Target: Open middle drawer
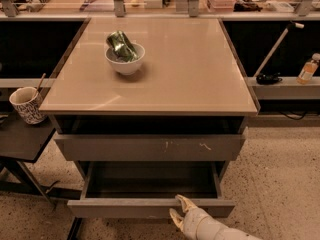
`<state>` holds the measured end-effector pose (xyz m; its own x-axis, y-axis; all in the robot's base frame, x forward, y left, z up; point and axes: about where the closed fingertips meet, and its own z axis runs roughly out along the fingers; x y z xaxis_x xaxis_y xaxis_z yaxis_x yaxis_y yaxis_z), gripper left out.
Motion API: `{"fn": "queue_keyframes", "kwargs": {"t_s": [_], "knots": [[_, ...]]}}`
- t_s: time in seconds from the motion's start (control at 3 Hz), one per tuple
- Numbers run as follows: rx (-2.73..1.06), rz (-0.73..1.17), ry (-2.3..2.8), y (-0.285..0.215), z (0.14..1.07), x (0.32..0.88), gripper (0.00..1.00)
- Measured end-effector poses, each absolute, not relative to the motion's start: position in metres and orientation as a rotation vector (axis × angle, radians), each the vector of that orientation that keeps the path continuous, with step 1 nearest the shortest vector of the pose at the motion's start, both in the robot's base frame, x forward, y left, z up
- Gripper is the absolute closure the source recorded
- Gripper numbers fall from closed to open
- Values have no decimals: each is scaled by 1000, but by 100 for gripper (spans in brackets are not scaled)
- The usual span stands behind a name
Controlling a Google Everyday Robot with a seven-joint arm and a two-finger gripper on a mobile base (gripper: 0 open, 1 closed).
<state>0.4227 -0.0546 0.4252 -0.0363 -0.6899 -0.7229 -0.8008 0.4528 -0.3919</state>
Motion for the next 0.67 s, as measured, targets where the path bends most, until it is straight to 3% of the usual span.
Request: {"fn": "queue_keyframes", "kwargs": {"t_s": [0.67], "knots": [[-1279,148,1765,-55,425,423,11]]}}
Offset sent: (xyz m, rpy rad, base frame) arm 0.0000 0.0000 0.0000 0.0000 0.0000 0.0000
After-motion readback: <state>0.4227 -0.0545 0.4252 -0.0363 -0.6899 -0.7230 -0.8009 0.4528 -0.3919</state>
